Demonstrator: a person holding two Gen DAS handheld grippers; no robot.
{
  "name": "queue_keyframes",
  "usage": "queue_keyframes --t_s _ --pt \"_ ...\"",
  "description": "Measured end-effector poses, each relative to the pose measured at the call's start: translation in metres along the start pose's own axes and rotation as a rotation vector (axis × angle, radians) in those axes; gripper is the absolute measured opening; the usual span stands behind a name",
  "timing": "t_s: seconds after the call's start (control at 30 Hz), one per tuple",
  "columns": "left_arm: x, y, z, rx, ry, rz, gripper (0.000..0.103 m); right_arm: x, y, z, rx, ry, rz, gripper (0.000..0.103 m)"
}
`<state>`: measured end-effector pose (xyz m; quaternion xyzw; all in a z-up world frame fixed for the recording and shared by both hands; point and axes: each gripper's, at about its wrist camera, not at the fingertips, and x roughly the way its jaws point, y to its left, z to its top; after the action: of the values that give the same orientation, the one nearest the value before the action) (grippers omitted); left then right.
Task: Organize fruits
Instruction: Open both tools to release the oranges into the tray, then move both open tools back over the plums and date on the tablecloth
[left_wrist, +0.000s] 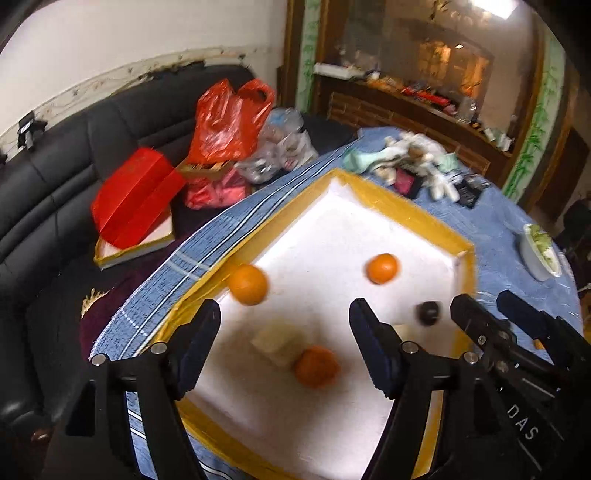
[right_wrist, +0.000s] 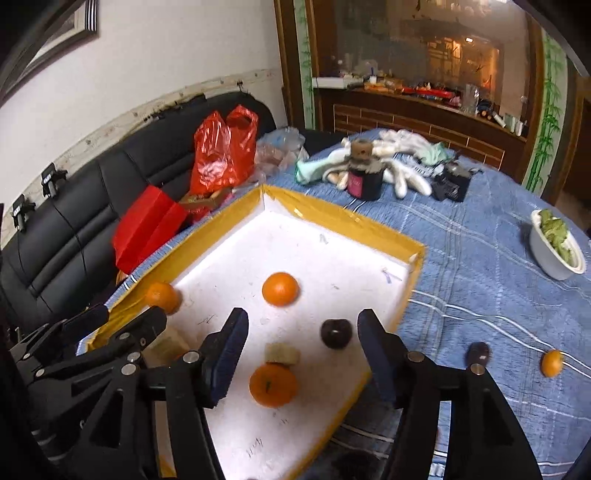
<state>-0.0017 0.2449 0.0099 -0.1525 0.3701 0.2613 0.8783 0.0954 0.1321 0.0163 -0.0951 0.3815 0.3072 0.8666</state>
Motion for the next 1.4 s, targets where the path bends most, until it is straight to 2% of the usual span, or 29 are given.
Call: queue_keyframes --t_s 0.17,0.27,0.4,0.57,0.7,0.83,0.93,1.1,1.33,1.4 --pt "-0.029 -0.032 -0.009 0.076 -0.072 -0.094 0.073 -0.044 -0.033 -0.013 0.036 -0.062 -0.021 0.063" --pt "-0.037 -0.05 -0.02 0.127 -0.078 -0.152 0.072 -0.069 -0.063 -0.024 0.083 -0.088 -0.041 0.064" --pt "-0.039 -0.073 -0.042 0.222 -0.057 -0.206 0.072 -0.094 -0.108 -0.047 0.148 -0.092 -0.079 0.064" --pt "-0.036 -0.096 -0.071 0.346 -0.022 -0.287 0.072 -0.107 -0.145 -0.086 0.179 -0.056 -0.116 0.064" --pt "-0.034 -0.116 -0.093 0.44 -0.021 -0.332 0.072 -0.097 -0.15 -0.11 0.163 -0.015 -0.111 0.063" --pt "-0.028 -0.126 -0.102 0.505 -0.003 -0.345 0.072 -0.082 -0.139 -0.114 0.118 0.002 -0.075 0.062" --pt "-0.02 -0.128 -0.103 0.516 0.029 -0.36 0.072 -0.067 -0.128 -0.108 0.077 0.009 -0.045 0.057" --pt "-0.017 -0.124 -0.101 0.52 0.026 -0.413 0.072 -0.042 -0.121 -0.102 0.032 0.042 -0.038 0.047" --pt "-0.021 -0.118 -0.098 0.538 0.009 -0.488 0.071 -0.038 -0.135 -0.1 0.047 0.041 -0.026 0.047" --pt "-0.023 -0.118 -0.097 0.535 0.016 -0.495 0.065 -0.036 -0.136 -0.1 0.044 0.039 -0.018 0.047"
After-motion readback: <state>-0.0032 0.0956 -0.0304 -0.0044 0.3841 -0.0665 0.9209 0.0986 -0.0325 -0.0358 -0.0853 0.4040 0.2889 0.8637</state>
